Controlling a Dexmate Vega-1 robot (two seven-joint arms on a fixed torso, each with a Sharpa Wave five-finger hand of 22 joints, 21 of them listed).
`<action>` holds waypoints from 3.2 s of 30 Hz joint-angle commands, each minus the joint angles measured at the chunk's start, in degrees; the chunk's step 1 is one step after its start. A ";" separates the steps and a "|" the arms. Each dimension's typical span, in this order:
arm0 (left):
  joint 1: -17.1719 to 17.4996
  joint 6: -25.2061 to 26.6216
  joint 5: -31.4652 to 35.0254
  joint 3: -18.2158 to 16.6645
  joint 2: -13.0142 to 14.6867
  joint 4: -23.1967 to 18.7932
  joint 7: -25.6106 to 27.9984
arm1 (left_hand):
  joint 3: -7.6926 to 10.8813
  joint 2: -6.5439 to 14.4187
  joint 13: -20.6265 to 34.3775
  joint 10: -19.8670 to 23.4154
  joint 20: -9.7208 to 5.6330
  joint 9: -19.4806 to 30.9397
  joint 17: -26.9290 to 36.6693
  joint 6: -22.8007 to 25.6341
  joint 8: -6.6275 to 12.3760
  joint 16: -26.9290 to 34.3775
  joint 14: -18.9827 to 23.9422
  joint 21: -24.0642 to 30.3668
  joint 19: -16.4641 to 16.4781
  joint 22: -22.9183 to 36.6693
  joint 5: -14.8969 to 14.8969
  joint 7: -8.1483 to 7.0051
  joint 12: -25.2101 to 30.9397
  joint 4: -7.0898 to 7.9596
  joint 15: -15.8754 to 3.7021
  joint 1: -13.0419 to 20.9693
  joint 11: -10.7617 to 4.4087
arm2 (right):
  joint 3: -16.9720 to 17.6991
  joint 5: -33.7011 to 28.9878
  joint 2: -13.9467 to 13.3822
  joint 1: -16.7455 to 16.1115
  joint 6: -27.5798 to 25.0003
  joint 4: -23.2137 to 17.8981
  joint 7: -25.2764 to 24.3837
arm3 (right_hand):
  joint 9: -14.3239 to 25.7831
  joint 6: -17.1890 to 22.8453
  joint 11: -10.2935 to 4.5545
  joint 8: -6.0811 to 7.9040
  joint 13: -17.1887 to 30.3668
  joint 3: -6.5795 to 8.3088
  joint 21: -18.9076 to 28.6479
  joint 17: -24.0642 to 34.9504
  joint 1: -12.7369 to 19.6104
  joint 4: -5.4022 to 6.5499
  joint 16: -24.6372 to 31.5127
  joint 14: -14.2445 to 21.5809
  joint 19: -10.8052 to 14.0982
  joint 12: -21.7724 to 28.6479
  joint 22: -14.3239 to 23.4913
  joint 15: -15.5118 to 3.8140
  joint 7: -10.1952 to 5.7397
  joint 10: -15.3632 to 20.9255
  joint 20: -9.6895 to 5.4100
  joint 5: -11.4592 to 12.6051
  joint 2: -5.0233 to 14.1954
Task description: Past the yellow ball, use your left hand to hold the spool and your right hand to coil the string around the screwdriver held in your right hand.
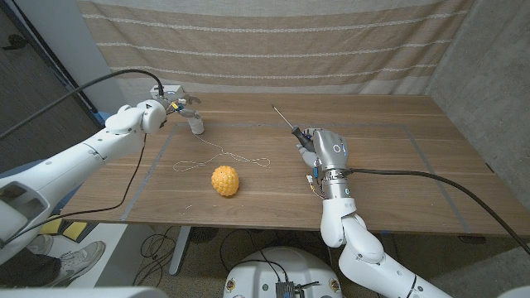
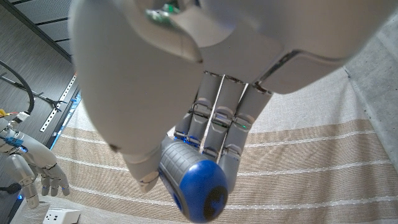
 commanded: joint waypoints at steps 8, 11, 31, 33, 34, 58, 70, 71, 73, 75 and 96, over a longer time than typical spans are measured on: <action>-5.06 -0.51 3.19 5.43 -3.35 6.64 -4.76 | -0.81 -1.12 0.87 -2.19 -1.27 0.19 0.22 -2.00 -0.38 0.36 0.38 0.99 2.47 0.26 0.00 -0.47 -0.63 -0.76 -0.16 2.77 0.49 | -0.10 0.83 0.09 1.12 0.00 0.57 1.28 | 0.35 6.70 -0.24 0.10 -0.12 3.96 1.01 0.09 8.27 -3.54 -0.36 7.10 -0.65 -0.42 -0.37 -8.46 -4.81 0.80 -5.75 0.19 8.29; -5.49 -0.44 3.56 6.02 -4.05 7.68 -4.35 | -0.75 -0.70 1.07 -2.67 -1.80 0.21 0.41 -2.28 -0.38 0.57 0.58 1.07 2.77 0.28 0.11 -0.44 -0.74 -0.67 -0.21 3.58 0.39 | -0.13 0.91 0.13 1.29 -0.11 0.67 1.43 | 0.35 6.78 -0.19 0.05 -0.17 3.96 1.19 0.11 8.30 -3.57 -0.42 7.17 -0.71 -0.58 -0.51 -8.51 -4.75 0.84 -5.72 0.18 8.28; -4.46 -2.20 6.29 7.40 -6.01 11.08 12.04 | 9.55 6.94 13.70 25.55 -21.59 4.31 7.76 34.48 11.25 12.61 39.81 16.41 21.54 1.20 -0.43 12.03 19.67 -0.79 -10.78 28.04 -3.31 | 0.08 1.47 -0.18 1.17 -0.66 0.56 1.50 | 0.40 6.53 -0.07 -0.41 0.10 3.98 2.13 0.24 8.21 -3.52 -0.78 7.36 -1.31 -1.17 -1.44 -8.51 -4.64 0.97 -5.69 0.12 8.41; -4.08 -2.76 5.86 6.98 -5.56 10.64 13.07 | 9.12 6.02 14.10 27.03 -22.58 4.30 8.35 36.63 11.82 13.08 41.90 17.78 22.19 1.26 -0.33 12.80 20.24 -1.03 -10.79 29.22 -2.08 | 0.10 1.60 -0.29 1.26 -0.39 0.69 1.42 | 0.41 6.61 -0.10 -0.45 0.25 3.97 2.29 0.26 8.19 -3.52 -0.89 7.32 -1.49 -1.24 -1.62 -8.51 -4.63 0.98 -5.70 0.10 8.40; -3.98 -3.51 5.52 6.78 -5.24 10.52 13.49 | 8.97 5.64 13.80 27.60 -22.76 4.26 8.54 37.40 12.03 13.20 42.44 18.23 22.45 1.26 -0.27 13.02 20.15 -1.17 -10.80 29.69 -2.08 | 0.13 1.72 -0.40 1.28 -0.13 0.72 1.32 | 0.42 6.53 -0.25 -0.50 0.28 3.96 2.34 0.26 8.17 -3.51 -0.94 7.27 -1.57 -1.32 -1.69 -8.49 -4.68 0.86 -5.71 0.09 8.39; 7.47 -36.48 -26.95 -11.72 -6.23 12.76 33.60 | 7.80 3.98 13.21 29.59 -23.24 3.62 8.10 39.04 11.88 12.20 44.01 21.48 23.54 1.16 0.03 14.97 19.01 -1.00 -10.66 33.41 -0.09 | 1.29 5.37 -0.80 2.62 6.87 3.35 -1.70 | 0.44 7.01 -0.12 -0.70 0.61 3.93 3.53 0.43 8.19 -3.57 -1.49 7.18 -2.36 -1.98 -2.82 -8.50 -4.76 1.16 -5.71 0.07 8.35; 8.96 -47.97 -39.97 -15.71 -8.00 13.15 22.26 | 7.39 3.85 13.54 29.82 -23.32 3.45 7.65 39.49 11.81 11.69 44.34 22.41 23.79 1.02 0.00 15.16 18.72 -0.78 -10.62 34.16 0.06 | 0.32 4.96 0.47 5.80 9.94 7.98 -4.44 | 0.30 7.94 0.25 -0.71 0.18 3.62 4.50 0.36 8.14 -3.71 -1.91 7.20 -2.74 -2.70 -3.64 -8.36 -4.26 1.91 -5.73 0.16 7.57; 9.03 -48.55 -40.64 -15.99 -8.02 13.03 21.31 | 7.35 3.84 13.54 29.87 -23.33 3.44 7.67 39.52 11.80 11.69 44.39 22.50 23.82 1.01 0.00 15.14 18.68 -0.77 -10.62 34.21 0.19 | 0.21 4.95 0.47 6.18 10.07 8.32 -4.18 | 0.29 7.92 0.24 -0.76 0.14 3.60 4.59 0.36 8.13 -3.70 -1.93 7.23 -2.80 -2.79 -3.72 -8.35 -4.25 1.93 -5.74 0.19 7.55; 9.44 -48.20 -40.34 -16.58 -7.59 11.80 20.61 | 7.27 3.82 13.60 29.85 -23.34 3.41 7.69 39.47 11.73 11.67 44.47 22.62 23.74 0.99 0.00 15.09 18.60 -0.71 -10.59 34.31 0.07 | -0.01 4.90 0.57 6.95 10.60 9.34 -4.33 | 0.29 7.92 0.15 -0.80 0.10 3.60 4.70 0.36 8.18 -3.72 -1.97 7.26 -2.83 -2.90 -3.81 -8.39 -4.27 1.93 -5.74 0.22 7.53; 9.59 -48.08 -39.90 -16.95 -7.52 11.22 20.09 | 7.20 3.82 13.67 29.95 -23.35 3.39 7.63 39.38 11.66 11.57 44.43 22.73 23.71 0.97 -0.01 15.07 18.59 -0.66 -10.58 34.36 0.06 | -0.18 4.97 0.78 7.70 10.92 10.30 -4.32 | 0.28 7.85 0.09 -0.87 0.07 3.58 4.80 0.35 8.20 -3.73 -2.01 7.26 -2.89 -2.98 -3.90 -8.37 -4.26 1.98 -5.75 0.25 7.50; 6.82 -50.31 -50.88 -17.46 -6.46 7.90 -1.00 | 6.61 3.90 14.29 29.64 -23.37 3.23 7.36 39.11 11.20 10.84 44.30 23.62 23.16 0.76 0.02 14.85 17.99 -0.29 -10.57 34.85 0.03 | -3.17 3.51 1.71 17.10 12.92 19.77 -2.10 | 0.24 8.37 0.10 -1.00 -0.20 3.42 5.72 0.33 8.16 -3.59 -2.34 7.35 -3.44 -3.77 -4.77 -8.26 -4.25 2.40 -5.77 0.44 7.42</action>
